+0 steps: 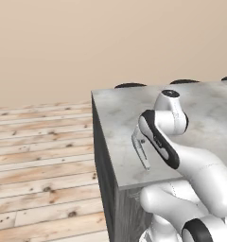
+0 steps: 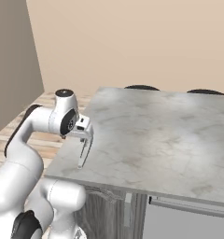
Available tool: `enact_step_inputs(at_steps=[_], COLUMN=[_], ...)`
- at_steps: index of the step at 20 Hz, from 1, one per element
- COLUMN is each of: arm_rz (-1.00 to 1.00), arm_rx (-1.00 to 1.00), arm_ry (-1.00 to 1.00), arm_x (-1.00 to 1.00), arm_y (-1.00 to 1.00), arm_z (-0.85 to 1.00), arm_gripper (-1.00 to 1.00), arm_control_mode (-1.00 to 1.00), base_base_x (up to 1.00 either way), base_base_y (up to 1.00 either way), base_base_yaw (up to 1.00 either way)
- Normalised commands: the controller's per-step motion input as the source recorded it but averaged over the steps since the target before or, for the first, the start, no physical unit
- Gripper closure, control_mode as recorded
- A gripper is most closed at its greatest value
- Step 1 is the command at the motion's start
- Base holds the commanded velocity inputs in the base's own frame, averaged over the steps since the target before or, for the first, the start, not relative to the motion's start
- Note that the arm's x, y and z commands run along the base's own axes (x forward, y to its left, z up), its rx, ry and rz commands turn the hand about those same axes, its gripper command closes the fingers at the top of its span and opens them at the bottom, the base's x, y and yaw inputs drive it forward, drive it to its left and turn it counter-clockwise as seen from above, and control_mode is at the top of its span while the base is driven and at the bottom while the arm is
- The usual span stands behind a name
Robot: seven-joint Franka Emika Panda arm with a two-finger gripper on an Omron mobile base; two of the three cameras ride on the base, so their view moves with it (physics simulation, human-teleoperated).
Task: Pick up the tongs from the counter and place them near the plate next to the oven.
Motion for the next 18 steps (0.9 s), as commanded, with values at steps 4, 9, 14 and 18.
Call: enact_step_inputs(at_steps=[4,9,14,18], arm_rz=[0.0,0.0,0.0,0.0], arm_rx=[0.0,0.0,0.0,0.0], arm_ry=[0.04,0.03,0.02,0.0], arm_x=[0.3,0.39,0.42,0.33], arm_y=[0.0,0.0,0.0,0.0], arm_z=[-0.41,-0.39,-0.38,-0.34], arm_gripper=[-1.0,-1.0,-1.0,-1.0], arm_control_mode=[-1.0,-1.0,-1.0,-1.0], base_base_x=[0.0,0.0,0.0,0.0], base_base_y=[0.0,0.0,0.0,0.0], base_base_yaw=[0.0,0.0,0.0,0.0])
